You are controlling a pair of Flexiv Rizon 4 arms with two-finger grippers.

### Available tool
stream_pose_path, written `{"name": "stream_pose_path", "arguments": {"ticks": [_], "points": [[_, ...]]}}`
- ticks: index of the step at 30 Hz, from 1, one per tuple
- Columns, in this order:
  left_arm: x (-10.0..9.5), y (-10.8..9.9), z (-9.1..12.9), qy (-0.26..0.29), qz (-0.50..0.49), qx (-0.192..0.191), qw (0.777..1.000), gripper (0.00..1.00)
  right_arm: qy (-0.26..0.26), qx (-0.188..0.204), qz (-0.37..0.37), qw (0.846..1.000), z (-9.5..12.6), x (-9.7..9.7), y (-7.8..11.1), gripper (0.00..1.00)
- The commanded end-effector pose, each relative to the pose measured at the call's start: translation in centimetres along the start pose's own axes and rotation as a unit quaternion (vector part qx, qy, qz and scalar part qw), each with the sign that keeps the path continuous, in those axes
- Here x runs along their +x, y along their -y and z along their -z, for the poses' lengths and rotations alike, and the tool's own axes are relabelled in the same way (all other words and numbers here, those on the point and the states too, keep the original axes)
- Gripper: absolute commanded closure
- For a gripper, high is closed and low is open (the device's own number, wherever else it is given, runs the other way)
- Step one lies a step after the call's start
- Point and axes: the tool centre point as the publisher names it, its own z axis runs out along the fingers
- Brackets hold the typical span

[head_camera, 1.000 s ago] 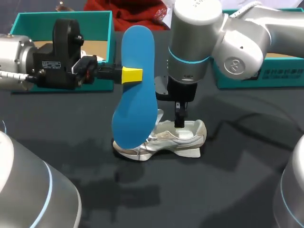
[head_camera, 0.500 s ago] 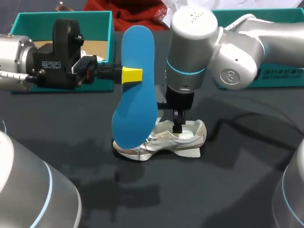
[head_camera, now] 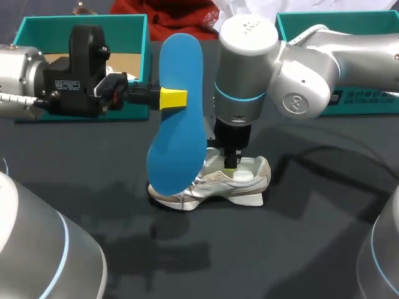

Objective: Take the shoe out of the shoebox, open the shoe tongue, remove and reinsert the insole, then place the shoe into the shoebox

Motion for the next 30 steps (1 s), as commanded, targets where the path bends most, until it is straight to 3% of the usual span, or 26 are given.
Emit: {"name": "stream_pose_path", "arguments": {"ticks": [1,10,19,25,30], "points": [[-0.1,-0.1,-0.2,0.000,0.000,0.000,1.000,1.00,0.002,0.003,-0.002,1.000,-0.1,0.2,-0.1,1.00],[-0.1,-0.1,-0.2,0.000,0.000,0.000,1.000,1.00,-0.002,-0.002,-0.014,1.000,1.6,1.1,-0.4,1.00],[-0.1,-0.1,-0.2,0.000,0.000,0.000,1.000,1.00,-0.012,-0.025,-0.090,0.996,4.8,2.1,0.1,1.00],[-0.1,-0.1,-0.2,0.000,0.000,0.000,1.000,1.00,-0.007,-0.031,-0.180,0.983,6.5,3.0,0.3,1.00],[-0.1,-0.1,-0.2,0.000,0.000,0.000,1.000,1.00,0.006,-0.013,-0.287,0.958,7.4,4.0,0.1,1.00]]}}
